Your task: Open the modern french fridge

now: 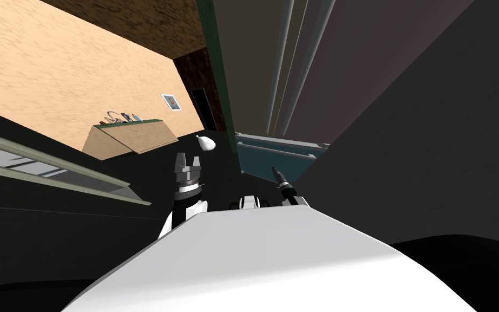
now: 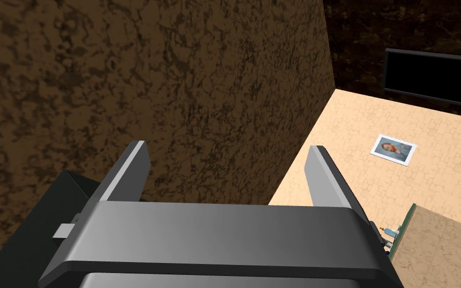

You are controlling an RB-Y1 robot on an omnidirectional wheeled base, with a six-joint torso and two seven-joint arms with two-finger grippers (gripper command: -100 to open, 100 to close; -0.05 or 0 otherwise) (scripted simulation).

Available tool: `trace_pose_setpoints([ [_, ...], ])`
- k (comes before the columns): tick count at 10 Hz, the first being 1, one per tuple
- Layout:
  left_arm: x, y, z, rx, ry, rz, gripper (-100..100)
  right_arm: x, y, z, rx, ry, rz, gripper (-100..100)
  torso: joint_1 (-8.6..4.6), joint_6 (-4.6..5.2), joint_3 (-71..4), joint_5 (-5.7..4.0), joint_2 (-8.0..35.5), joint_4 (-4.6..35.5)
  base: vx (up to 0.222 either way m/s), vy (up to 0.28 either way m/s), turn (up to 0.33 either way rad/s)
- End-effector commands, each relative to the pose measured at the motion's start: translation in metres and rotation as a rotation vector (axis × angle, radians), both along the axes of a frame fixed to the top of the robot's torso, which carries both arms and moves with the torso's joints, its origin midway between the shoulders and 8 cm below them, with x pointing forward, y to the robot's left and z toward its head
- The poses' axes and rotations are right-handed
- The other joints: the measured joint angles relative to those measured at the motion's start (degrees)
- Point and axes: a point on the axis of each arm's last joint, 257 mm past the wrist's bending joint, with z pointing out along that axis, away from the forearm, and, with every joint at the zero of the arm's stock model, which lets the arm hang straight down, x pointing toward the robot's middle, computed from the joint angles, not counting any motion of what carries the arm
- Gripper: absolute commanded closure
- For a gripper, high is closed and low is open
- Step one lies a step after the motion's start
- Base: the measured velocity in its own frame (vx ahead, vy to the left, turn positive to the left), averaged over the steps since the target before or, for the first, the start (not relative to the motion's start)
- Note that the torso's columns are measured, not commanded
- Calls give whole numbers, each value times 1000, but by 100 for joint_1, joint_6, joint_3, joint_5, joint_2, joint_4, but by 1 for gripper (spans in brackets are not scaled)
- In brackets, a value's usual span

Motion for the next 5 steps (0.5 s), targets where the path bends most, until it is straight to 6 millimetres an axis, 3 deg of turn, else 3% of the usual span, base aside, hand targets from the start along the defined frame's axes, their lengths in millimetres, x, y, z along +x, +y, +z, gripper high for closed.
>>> trace_pose_setpoints([
  [1, 0, 0, 0, 0, 0, 0, 0, -4, -7, -17, -64, 60, -23, -100, 1, 3, 2, 1, 6, 1, 23, 12, -20],
  [2, 0, 0, 0, 0, 0, 0, 0, -8, -10, -40, -116, 118, -31, -100, 1, 2, 10, 1, 17, 5, 39, 24, 132],
  [4, 0, 0, 0, 0, 0, 0, 0, -9, -16, -45, -143, 142, -49, -100, 8, 2, 1, 3, 2, 1, 39, 20, 29],
  [5, 0, 0, 0, 0, 0, 0, 0, -14, -21, -67, -201, 200, -58, -100, 3, 2, 3, 2, 7, 1, 45, 33, 135],
])
